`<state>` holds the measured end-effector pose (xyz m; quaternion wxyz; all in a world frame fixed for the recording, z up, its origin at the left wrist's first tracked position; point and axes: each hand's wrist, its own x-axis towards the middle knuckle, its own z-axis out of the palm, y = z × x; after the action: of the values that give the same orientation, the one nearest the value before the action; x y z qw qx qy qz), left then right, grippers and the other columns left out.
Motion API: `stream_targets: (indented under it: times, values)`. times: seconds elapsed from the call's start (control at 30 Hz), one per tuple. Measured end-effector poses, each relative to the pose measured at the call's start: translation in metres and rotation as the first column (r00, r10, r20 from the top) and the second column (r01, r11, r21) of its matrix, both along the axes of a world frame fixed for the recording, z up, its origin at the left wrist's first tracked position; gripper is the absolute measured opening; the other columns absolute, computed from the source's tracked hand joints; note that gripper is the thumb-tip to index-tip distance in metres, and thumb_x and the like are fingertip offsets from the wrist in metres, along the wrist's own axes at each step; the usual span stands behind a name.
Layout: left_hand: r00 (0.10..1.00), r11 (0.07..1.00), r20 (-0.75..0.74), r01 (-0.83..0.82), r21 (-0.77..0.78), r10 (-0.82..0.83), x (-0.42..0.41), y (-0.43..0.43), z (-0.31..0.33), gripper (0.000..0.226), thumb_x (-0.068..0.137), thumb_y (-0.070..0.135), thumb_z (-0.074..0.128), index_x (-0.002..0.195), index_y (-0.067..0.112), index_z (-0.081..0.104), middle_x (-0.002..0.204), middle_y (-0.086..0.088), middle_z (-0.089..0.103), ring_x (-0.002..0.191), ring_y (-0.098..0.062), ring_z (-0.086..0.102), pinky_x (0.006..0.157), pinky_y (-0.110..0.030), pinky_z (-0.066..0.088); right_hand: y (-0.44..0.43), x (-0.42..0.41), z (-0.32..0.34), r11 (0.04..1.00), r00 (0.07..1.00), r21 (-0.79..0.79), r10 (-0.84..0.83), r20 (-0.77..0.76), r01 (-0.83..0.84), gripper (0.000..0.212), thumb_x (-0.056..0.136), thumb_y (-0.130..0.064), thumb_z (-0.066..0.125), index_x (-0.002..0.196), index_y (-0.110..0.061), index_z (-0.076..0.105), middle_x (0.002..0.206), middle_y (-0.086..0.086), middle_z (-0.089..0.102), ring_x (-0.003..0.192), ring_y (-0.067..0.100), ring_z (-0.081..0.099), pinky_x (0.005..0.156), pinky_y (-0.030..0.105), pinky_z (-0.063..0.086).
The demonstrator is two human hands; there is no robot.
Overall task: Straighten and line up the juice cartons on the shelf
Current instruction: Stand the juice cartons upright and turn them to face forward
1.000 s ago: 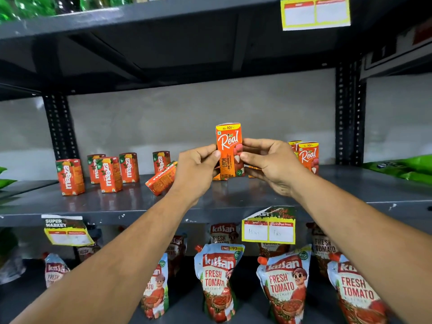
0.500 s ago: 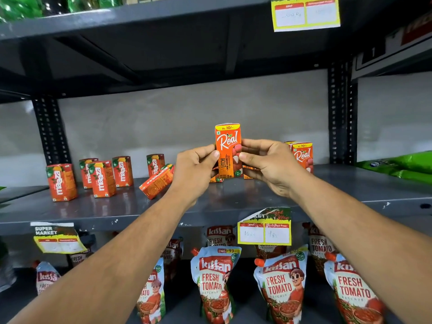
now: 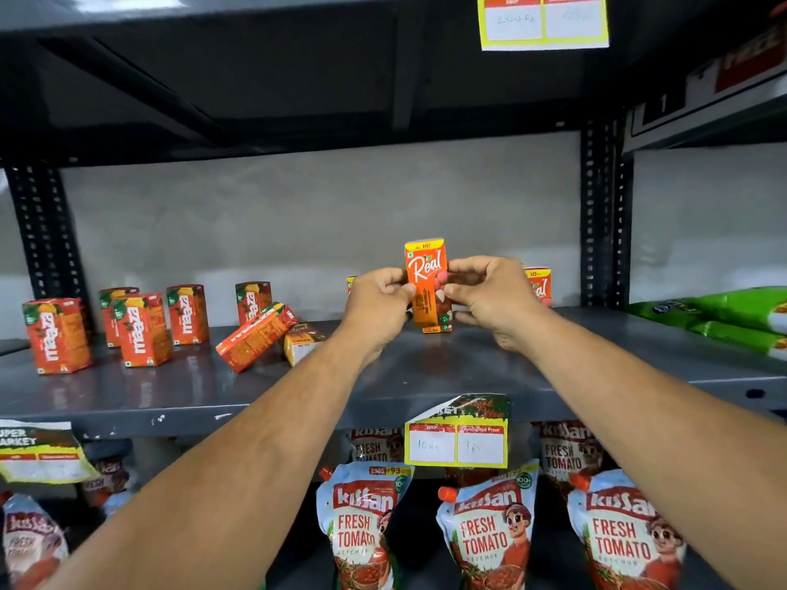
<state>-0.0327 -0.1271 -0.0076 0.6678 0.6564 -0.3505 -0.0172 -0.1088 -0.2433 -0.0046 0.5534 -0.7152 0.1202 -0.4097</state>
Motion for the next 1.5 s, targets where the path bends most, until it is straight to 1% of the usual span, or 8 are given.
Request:
stream_targets:
  times: [0.1, 0.27, 0.43, 0.6, 1.1, 1.3, 1.4, 1.5]
  values:
    - [0.999, 0.999, -0.041, -0.009, 0.034, 0.010, 0.010, -0.007, -0.012, 0.026, 0.094, 0.001, 0.051, 0.118, 0.001, 0.060, 0.109, -0.012, 0.070, 0.097, -0.023, 0.066, 0.076, -0.031, 0.057, -0.003, 0.009, -0.014, 1.000, 0.998, 0.001, -0.026, -0.049, 0.026, 0.028, 0.082, 0.004, 0.067, 0.086, -0.023, 0.067, 0.091, 0.003, 0.072, 0.094, 0.024, 0.070, 0.072, 0.041, 0.061]
    - [0.996, 0.996, -0.085, 0.030, 0.078, -0.023, 0.017, -0.011, -0.025, 0.023, 0.093, 0.001, 0.054, 0.115, 0.004, 0.058, 0.110, -0.011, 0.068, 0.096, -0.018, 0.065, 0.071, -0.025, 0.055, -0.013, 0.015, -0.024, 0.997, 0.990, 0.001, -0.074, -0.120, 0.074, 0.028, 0.082, 0.007, 0.065, 0.096, -0.018, 0.066, 0.097, 0.007, 0.071, 0.089, 0.023, 0.070, 0.073, 0.046, 0.062]
    - [0.998, 0.994, -0.061, 0.031, 0.105, -0.025, 0.022, -0.019, -0.029, 0.015, 0.091, 0.001, 0.056, 0.102, 0.011, 0.059, 0.112, -0.015, 0.071, 0.102, -0.024, 0.069, 0.085, -0.038, 0.059, -0.016, 0.015, -0.032, 0.995, 0.992, 0.046, -0.083, -0.096, 0.087, 0.029, 0.084, 0.007, 0.063, 0.087, -0.022, 0.063, 0.095, 0.006, 0.071, 0.082, 0.019, 0.069, 0.071, 0.045, 0.062]
    - [0.998, 0.992, -0.057, 0.034, 0.123, -0.028, 0.022, -0.019, -0.029, 0.021, 0.092, 0.001, 0.055, 0.112, 0.008, 0.059, 0.114, -0.012, 0.070, 0.106, -0.023, 0.067, 0.087, -0.038, 0.058, -0.017, 0.016, -0.034, 0.994, 0.990, 0.025, -0.103, -0.093, 0.105, 0.030, 0.083, 0.005, 0.064, 0.088, -0.025, 0.062, 0.096, 0.004, 0.071, 0.088, 0.018, 0.068, 0.073, 0.043, 0.062]
    - [0.999, 0.980, 0.037, -0.034, 0.197, 0.027, 0.025, -0.022, -0.033, 0.029, 0.092, 0.006, 0.056, 0.120, 0.011, 0.058, 0.118, -0.008, 0.069, 0.112, -0.022, 0.063, 0.097, -0.045, 0.053, -0.014, 0.013, -0.035, 0.986, 0.979, -0.049, -0.165, -0.119, 0.161, 0.031, 0.085, 0.000, 0.064, 0.109, -0.019, 0.062, 0.103, 0.002, 0.069, 0.096, 0.017, 0.066, 0.084, 0.042, 0.059]
    - [0.958, 0.966, 0.166, -0.248, 0.078, 0.232, 0.054, 0.009, -0.009, 0.027, 0.090, 0.004, 0.054, 0.115, 0.005, 0.065, 0.106, -0.012, 0.070, 0.100, -0.027, 0.065, 0.093, -0.034, 0.050, 0.001, 0.001, -0.017, 0.899, 0.955, -0.327, -0.259, 0.142, 0.292, 0.023, 0.085, -0.003, 0.063, 0.097, -0.023, 0.061, 0.086, -0.010, 0.061, 0.078, 0.007, 0.060, 0.070, 0.017, 0.051]
    - [0.888, 0.922, 0.279, -0.386, 0.027, 0.364, 0.090, 0.059, 0.016, 0.027, 0.090, 0.005, 0.055, 0.114, 0.002, 0.067, 0.114, -0.019, 0.071, 0.105, -0.028, 0.065, 0.096, -0.031, 0.049, 0.025, 0.014, -0.002, 0.912, 0.980, -0.365, -0.152, 0.128, 0.189, 0.025, 0.082, -0.008, 0.064, 0.080, -0.032, 0.059, 0.077, -0.010, 0.063, 0.070, 0.012, 0.061, 0.071, 0.029, 0.053]
    - [0.838, 0.887, 0.339, -0.461, 0.019, 0.428, 0.125, 0.116, 0.036, 0.028, 0.092, 0.002, 0.052, 0.116, -0.007, 0.064, 0.117, -0.026, 0.068, 0.098, -0.023, 0.059, 0.073, -0.012, 0.042, 0.061, 0.037, 0.007, 0.921, 0.999, -0.386, -0.049, -0.010, 0.041, 0.024, 0.081, -0.010, 0.064, 0.075, -0.034, 0.059, 0.072, -0.004, 0.066, 0.070, 0.024, 0.067, 0.073, 0.042, 0.056]
